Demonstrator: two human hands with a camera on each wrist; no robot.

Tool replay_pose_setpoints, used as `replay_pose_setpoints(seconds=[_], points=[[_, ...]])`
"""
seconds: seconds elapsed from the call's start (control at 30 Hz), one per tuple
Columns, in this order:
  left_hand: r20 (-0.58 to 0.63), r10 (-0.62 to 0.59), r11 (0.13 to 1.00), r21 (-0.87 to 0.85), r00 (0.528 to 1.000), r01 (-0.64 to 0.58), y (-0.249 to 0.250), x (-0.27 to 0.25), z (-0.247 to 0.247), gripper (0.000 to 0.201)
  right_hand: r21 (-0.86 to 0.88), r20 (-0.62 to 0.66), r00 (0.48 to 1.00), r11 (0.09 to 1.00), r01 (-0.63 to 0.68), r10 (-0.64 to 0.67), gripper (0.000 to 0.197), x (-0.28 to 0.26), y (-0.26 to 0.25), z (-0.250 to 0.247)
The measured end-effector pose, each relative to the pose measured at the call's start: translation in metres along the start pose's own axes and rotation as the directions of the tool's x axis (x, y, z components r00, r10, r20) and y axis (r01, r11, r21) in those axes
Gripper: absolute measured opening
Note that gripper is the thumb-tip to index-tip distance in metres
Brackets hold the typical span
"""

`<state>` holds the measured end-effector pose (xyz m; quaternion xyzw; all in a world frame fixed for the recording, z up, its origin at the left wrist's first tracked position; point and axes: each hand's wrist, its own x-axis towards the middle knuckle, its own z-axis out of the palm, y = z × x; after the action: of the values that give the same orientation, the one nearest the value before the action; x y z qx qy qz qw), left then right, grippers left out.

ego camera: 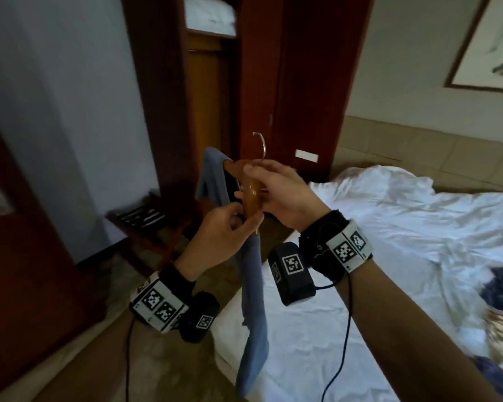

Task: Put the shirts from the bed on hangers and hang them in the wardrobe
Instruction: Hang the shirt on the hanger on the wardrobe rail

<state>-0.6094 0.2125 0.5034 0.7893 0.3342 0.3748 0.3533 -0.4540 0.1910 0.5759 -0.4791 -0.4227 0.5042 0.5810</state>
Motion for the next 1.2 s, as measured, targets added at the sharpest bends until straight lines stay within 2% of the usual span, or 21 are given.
replay_pose_setpoints(seconds=[0.13, 0.27, 0.43, 0.53, 0.67, 0.83, 1.03, 1.1, 1.2], points=[[-0.120, -0.098, 0.990, 0.089, 0.988, 0.109, -0.052, -0.035, -0.108, 0.047, 0.030, 0.125, 0.989, 0.996, -0.082, 0.077, 0.040, 0.036, 0.023, 0.117], [-0.231, -0.152, 0.975, 0.127, 0.961, 0.185, -0.094, -0.069, -0.229, 0.062, 0.098, 0.214, 0.975, 0.992, -0.083, 0.061, 0.043, 0.067, 0.052, 0.246], [-0.328, -0.206, 0.940, 0.197, 0.922, 0.280, -0.132, -0.117, -0.365, 0.038, 0.174, 0.308, 0.951, 0.984, -0.046, -0.010, 0.049, 0.090, 0.089, 0.399], [-0.416, -0.212, 0.926, 0.204, 0.884, 0.318, -0.154, -0.151, -0.425, 0.033, 0.194, 0.399, 0.916, 0.980, -0.045, -0.037, 0.048, 0.099, 0.107, 0.479], [-0.569, -0.227, 0.902, 0.183, 0.791, 0.391, -0.183, -0.198, -0.492, 0.030, 0.188, 0.550, 0.834, 0.978, -0.086, -0.032, 0.042, 0.108, 0.125, 0.583], [-0.660, -0.281, 0.829, 0.199, 0.697, 0.523, -0.218, -0.253, -0.575, 0.023, 0.168, 0.674, 0.738, 0.981, -0.098, -0.042, 0.034, 0.120, 0.156, 0.709], [-0.796, -0.211, 0.755, 0.236, 0.567, 0.612, -0.270, -0.291, -0.684, 0.024, 0.164, 0.774, 0.632, 0.978, -0.131, -0.045, 0.033, 0.146, 0.182, 0.852], [-0.818, -0.198, 0.748, 0.229, 0.540, 0.622, -0.285, -0.295, -0.724, 0.019, 0.171, 0.805, 0.593, 0.970, -0.170, -0.038, 0.027, 0.163, 0.187, 0.898], [-0.830, -0.197, 0.722, 0.237, 0.522, 0.650, -0.307, -0.298, -0.787, 0.014, 0.152, 0.872, 0.488, 0.970, -0.190, -0.041, 0.027, 0.196, 0.190, 0.965]])
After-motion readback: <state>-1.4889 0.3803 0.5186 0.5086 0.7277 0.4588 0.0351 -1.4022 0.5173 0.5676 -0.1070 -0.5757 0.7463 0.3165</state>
